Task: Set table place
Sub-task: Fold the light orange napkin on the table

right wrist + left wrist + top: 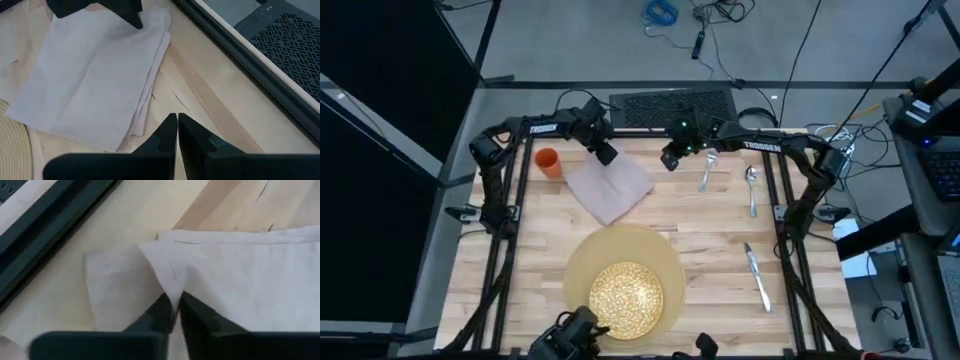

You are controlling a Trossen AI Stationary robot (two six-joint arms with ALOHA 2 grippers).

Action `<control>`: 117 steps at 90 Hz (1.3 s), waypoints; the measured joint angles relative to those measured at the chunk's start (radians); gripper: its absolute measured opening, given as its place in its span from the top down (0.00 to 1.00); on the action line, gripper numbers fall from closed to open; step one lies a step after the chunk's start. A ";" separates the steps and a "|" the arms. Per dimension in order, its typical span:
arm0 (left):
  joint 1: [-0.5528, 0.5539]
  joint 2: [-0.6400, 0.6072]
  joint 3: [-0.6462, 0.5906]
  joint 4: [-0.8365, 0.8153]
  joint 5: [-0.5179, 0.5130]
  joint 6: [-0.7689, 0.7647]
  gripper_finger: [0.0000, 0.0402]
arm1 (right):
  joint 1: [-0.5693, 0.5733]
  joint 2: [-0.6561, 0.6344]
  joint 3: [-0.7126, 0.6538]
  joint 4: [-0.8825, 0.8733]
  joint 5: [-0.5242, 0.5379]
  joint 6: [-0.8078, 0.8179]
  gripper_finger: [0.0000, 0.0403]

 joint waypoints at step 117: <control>-0.076 -0.017 0.115 -0.065 -0.216 0.071 0.89 | 0.000 0.000 0.000 -0.005 0.000 0.000 1.00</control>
